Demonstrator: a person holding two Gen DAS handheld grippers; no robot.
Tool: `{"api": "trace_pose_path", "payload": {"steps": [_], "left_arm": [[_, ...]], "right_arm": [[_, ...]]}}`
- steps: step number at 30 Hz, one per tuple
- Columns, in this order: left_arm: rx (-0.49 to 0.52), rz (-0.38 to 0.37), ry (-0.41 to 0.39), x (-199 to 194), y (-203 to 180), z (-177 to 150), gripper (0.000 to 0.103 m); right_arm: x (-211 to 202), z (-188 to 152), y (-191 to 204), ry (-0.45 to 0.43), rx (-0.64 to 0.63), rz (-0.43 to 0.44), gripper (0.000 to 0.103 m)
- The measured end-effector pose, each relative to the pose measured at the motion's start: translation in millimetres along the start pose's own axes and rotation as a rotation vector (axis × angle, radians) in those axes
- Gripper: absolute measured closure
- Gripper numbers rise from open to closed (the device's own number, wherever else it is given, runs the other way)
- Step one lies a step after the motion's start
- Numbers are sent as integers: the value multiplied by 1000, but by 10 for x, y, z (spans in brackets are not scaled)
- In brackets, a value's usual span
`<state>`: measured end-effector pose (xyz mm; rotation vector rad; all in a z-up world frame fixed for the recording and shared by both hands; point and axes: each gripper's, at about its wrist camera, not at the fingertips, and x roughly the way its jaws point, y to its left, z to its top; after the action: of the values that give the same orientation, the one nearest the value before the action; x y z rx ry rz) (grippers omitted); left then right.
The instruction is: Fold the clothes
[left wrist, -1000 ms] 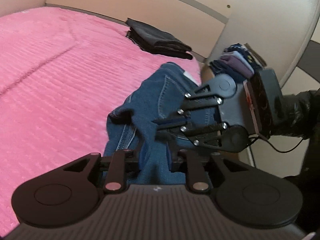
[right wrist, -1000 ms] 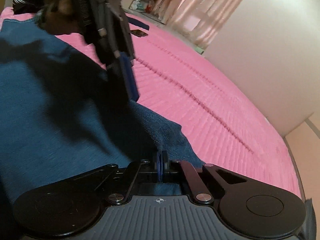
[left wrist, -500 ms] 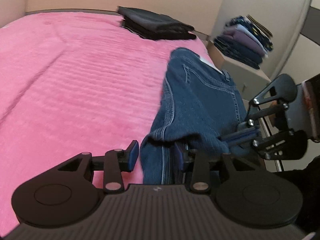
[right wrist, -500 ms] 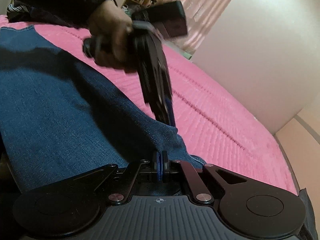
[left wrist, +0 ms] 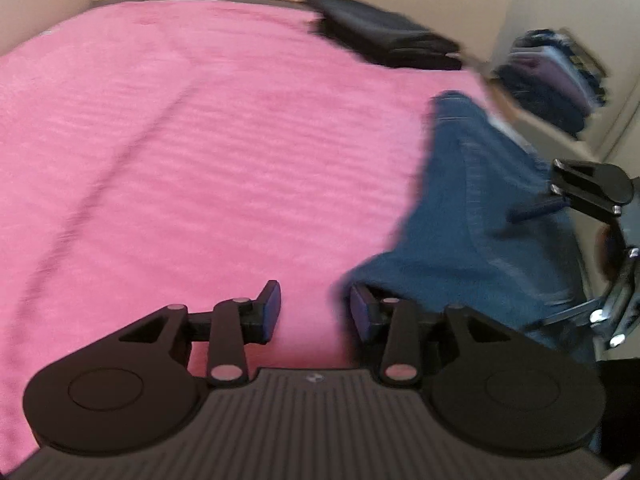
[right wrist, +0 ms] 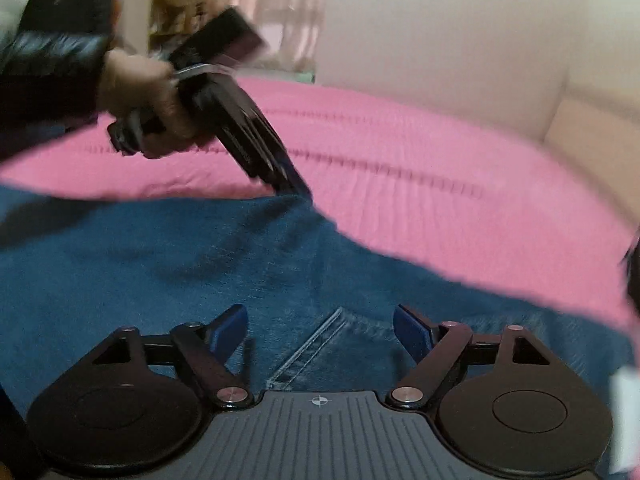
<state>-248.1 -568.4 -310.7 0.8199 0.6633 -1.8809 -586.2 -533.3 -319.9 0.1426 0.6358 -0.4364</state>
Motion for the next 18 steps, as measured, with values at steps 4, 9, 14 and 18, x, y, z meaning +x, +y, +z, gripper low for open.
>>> {"api": "trace_pose_path", "payload": {"steps": [4, 9, 14, 18], "left_arm": [[-162, 74, -88, -406, 262, -111, 76], [-183, -93, -200, -781, -264, -247, 73], [-174, -120, -93, -455, -773, -504, 72], [-335, -34, -34, -201, -675, -741, 86]], "right_arm": [[-12, -133, -315, 24, 254, 10, 22], [-379, -273, -652, -45, 487, -58, 22], [-753, -530, -1010, -106, 597, -189, 22], [-1034, -845, -1448, -157, 811, -203, 43]]}}
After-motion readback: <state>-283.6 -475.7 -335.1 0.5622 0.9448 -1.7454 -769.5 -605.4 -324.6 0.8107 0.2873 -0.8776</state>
